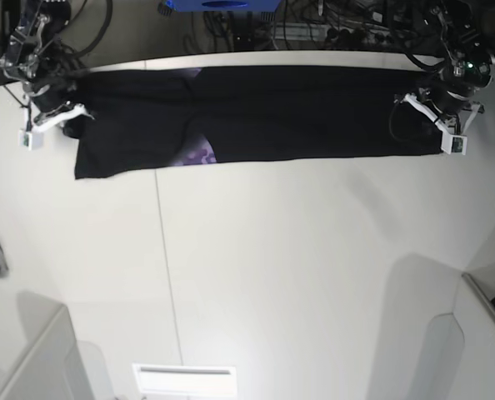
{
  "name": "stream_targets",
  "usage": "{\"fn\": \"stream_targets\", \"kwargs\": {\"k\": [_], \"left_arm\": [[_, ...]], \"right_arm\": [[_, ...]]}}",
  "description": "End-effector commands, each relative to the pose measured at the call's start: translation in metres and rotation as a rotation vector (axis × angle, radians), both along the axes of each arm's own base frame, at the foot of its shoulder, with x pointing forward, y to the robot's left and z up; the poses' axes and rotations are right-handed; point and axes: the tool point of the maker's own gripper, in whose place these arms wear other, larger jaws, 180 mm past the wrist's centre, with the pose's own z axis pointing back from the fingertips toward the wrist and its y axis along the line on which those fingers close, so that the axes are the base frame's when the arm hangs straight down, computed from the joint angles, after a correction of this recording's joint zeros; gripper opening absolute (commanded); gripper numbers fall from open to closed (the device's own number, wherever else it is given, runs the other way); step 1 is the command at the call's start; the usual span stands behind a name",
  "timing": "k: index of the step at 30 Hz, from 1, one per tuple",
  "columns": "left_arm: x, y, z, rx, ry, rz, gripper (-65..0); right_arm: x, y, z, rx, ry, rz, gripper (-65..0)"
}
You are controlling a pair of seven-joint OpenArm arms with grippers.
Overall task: Fold the T-shirt properly
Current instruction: 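Lower the strip ends and release them with both grippers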
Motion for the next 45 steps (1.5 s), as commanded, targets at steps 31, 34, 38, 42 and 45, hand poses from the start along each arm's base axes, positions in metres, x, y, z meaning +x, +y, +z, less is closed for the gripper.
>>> {"fn": "stream_targets", "kwargs": {"k": [31,34,38,42,45], "left_arm": [[0.045,0.006,-0.024,-0.114,-0.026,0.074,-65.0],[0.056,0.007,-0.022,-0.117,-0.038,0.079,-65.0],[0.063,0.011,-0.01,-0.058,-0.056,0.065,-65.0],[0.067,0.012,0.015,-0.033,-0.124,0.05,-65.0],[0.065,0.021,0.044,-0.009,-0.203,0.074,-65.0]], "right_arm": [[0.048,0.016,-0.026,0.022,0.015,-0.002,-65.0],[0.058,0.012,-0.021,0.019,0.003,-0.019,-65.0],[0.064,0.015,-0.007,0.005,-0.038,-0.007,-65.0],[0.063,0.025,0.014,-0.011,-0.1,0.01,-65.0],[0.06,0.036,0.035,-0.027,-0.154,0.024,-65.0]]}}
